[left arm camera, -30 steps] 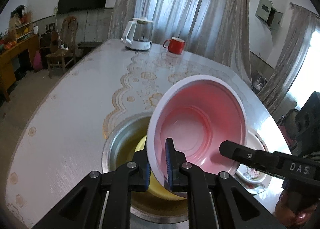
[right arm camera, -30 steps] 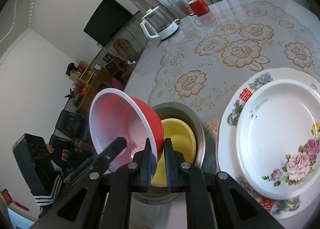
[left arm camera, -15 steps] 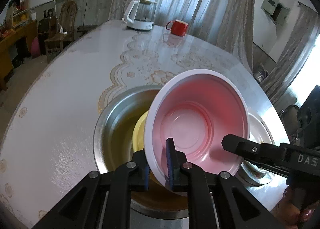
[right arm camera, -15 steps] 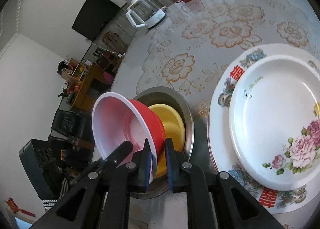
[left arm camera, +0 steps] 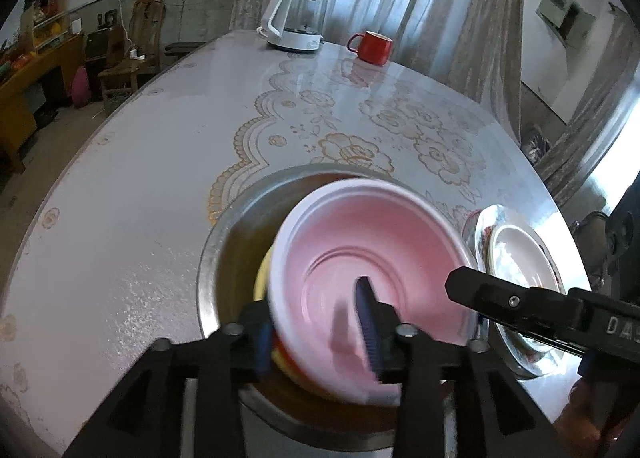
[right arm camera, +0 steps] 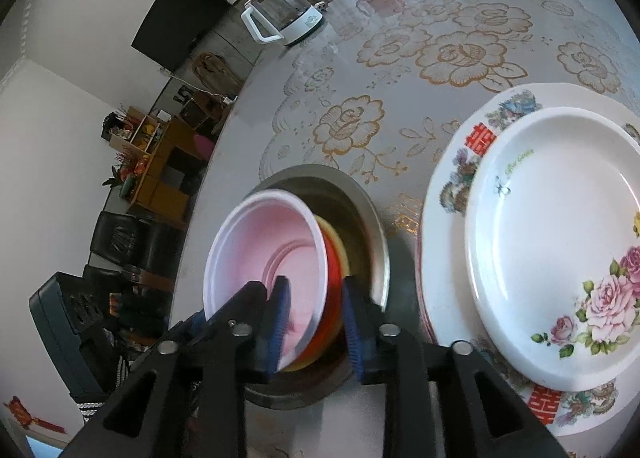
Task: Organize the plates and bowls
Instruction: 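Lower the red bowl into the yellow bowl and open both grippers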
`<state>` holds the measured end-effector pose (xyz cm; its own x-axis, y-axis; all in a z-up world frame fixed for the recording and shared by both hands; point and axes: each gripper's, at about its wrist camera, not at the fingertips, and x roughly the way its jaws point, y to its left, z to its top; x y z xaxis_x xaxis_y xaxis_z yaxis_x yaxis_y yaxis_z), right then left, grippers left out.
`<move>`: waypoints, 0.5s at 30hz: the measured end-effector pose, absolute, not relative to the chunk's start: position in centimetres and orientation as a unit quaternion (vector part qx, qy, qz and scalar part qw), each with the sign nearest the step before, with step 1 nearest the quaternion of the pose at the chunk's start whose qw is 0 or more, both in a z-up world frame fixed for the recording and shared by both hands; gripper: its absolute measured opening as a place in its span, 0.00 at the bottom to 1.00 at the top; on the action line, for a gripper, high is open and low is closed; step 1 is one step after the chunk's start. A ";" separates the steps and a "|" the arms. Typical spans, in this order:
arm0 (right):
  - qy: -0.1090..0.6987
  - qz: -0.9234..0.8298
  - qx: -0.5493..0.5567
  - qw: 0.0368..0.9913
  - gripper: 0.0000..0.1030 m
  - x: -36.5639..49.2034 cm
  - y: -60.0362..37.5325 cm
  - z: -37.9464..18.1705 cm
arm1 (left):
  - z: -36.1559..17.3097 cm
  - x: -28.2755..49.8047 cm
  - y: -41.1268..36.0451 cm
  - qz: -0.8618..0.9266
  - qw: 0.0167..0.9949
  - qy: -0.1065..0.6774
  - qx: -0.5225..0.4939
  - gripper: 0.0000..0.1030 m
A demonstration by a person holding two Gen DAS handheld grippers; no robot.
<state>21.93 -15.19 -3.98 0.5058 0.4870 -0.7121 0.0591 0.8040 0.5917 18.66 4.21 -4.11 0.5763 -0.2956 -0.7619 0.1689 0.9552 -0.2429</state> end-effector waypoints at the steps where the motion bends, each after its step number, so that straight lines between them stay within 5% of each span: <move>1: 0.480 0.129 0.282 0.821 0.31 22.0 -15.1 -3.9 | -4.1 18.7 4.2 -0.127 0.886 0.440 -0.071 0.44; 15: 0.475 0.132 0.263 0.829 0.32 22.1 -14.7 -3.5 | -1.7 18.0 5.9 -0.150 0.893 0.409 -0.116 0.65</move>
<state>22.07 -14.65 -3.52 0.5138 0.4682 -0.7189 0.0314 0.8272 0.5611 17.98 5.88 -1.75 0.6201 -0.3622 -0.6959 0.1720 0.9282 -0.3298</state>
